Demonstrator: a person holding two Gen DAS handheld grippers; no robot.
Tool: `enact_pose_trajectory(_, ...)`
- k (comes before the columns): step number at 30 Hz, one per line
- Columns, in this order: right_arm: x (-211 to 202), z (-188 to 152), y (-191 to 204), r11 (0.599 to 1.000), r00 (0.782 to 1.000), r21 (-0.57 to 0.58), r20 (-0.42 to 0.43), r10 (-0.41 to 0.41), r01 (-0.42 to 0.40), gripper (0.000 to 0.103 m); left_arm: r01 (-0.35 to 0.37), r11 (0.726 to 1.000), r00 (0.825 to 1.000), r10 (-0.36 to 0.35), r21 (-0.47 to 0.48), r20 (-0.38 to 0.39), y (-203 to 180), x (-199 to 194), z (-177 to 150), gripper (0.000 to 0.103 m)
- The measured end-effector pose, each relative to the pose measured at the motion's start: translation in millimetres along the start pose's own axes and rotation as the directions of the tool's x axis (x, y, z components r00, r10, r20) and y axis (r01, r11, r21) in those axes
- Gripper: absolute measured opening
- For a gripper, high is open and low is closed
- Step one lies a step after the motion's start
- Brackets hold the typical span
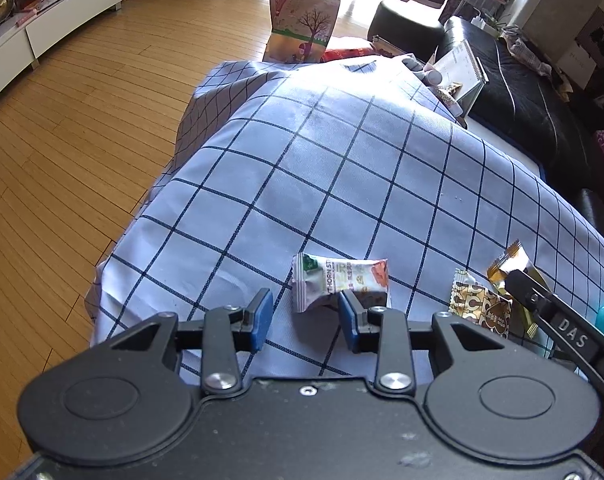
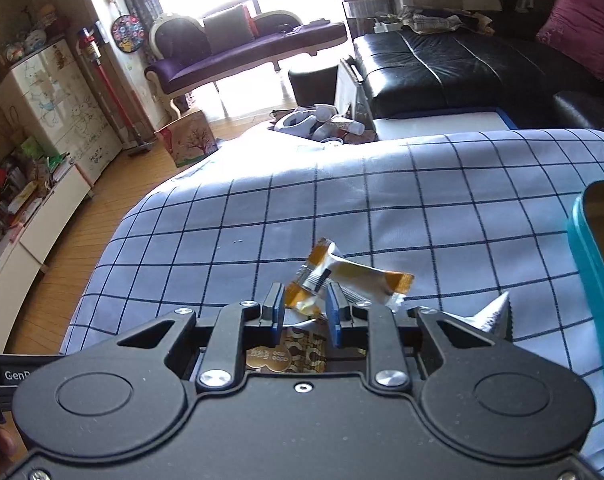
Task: Organize snacks
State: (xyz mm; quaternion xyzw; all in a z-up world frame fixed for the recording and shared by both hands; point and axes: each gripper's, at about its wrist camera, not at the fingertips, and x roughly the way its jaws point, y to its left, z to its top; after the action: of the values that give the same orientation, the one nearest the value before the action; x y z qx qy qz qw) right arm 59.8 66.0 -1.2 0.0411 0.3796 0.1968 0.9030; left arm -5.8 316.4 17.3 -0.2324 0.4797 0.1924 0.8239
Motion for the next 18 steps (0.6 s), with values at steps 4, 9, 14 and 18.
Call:
enact_pose_trajectory(4, -0.6, -1.3, 8.3, 0.997, 1.000, -0.071, -0.010, -0.020, 0.019, 0.033, -0.018, 0.999, 1.000, 0.018, 0.026, -0.002, -5.8, 3.1, -0.2, 0.035)
enact_pose_trajectory(9, -3.1, -8.5, 10.6, 0.988, 0.991, -0.142, -0.128, 0.035, -0.053, 0.033, -0.012, 0.999, 1.000, 0.012, 0.030, -0.002, -8.1, 3.7, -1.0, 0.035)
enact_pose_trajectory(14, -9.3, -20.8, 18.9, 0.962, 0.965, -0.228, -0.246, 0.095, -0.153, 0.034, 0.023, 0.999, 1.000, -0.023, 0.032, 0.001, -8.2, -1.0, -1.4, 0.035)
enact_pose_trajectory(18, -17.5, -25.2, 20.5, 0.924, 0.904, -0.182, -0.337, 0.263, -0.337, 0.035, 0.058, 0.997, 0.998, -0.058, 0.055, 0.003, -14.0, -6.0, -4.0, 0.035)
